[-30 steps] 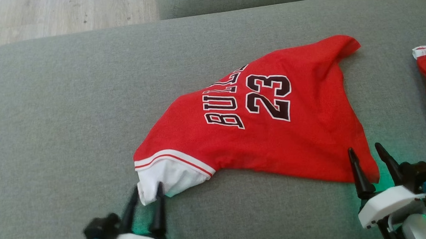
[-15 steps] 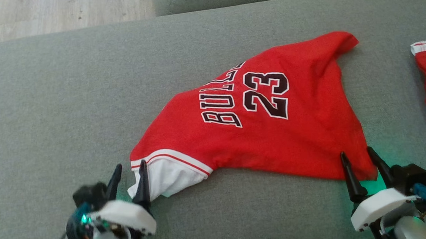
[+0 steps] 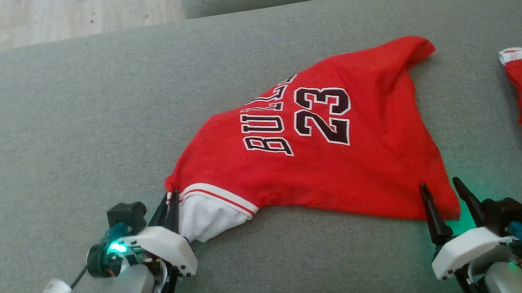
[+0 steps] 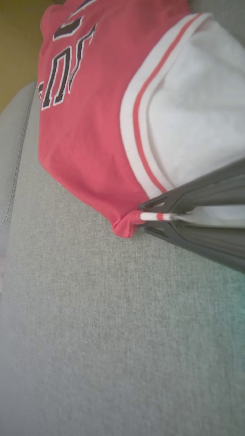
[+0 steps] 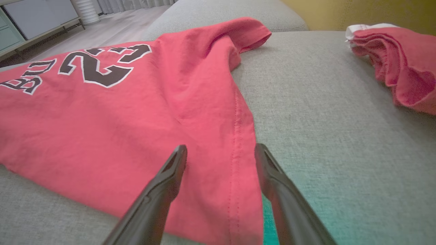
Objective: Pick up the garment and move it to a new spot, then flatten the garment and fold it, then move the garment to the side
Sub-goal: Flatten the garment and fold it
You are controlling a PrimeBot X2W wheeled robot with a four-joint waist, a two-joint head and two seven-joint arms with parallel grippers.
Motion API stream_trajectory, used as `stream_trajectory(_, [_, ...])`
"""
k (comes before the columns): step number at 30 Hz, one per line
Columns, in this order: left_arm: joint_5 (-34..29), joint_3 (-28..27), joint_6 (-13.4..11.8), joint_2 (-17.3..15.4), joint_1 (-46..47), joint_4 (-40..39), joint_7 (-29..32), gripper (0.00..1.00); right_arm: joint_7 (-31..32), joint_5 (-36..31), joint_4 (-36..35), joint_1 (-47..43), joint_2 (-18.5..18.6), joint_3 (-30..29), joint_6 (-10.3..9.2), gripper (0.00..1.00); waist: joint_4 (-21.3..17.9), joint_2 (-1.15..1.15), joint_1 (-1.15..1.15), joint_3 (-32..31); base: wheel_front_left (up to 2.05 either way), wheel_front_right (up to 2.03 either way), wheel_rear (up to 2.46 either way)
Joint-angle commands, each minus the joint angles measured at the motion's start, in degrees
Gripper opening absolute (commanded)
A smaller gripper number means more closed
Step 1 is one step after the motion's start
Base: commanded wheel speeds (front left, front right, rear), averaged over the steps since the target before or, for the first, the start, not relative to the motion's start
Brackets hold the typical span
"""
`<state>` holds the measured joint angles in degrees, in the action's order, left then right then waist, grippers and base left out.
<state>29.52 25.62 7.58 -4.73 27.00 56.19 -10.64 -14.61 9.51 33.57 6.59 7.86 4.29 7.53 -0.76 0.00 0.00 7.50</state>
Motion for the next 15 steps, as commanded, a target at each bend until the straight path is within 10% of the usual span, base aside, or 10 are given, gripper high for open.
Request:
stream_trajectory(1, [0.00,-0.66,-0.09,-1.16,1.04,-1.13,-1.19,0.00,-0.39,-0.27,-1.41,1.19,-0.06,0.86,-0.04,1.00,0.57,0.00,0.00,-0.47,0.00,0.00,0.00])
stream_trajectory(15, [-4.61,5.97,-0.24,-1.32,-3.37,-25.96,-4.34,0.00,-0.39,0.41,1.63,-3.24,-2.87,-0.62,-0.04,1.00,8.37,0.00,0.00,-8.12,0.00,0.00,0.00])
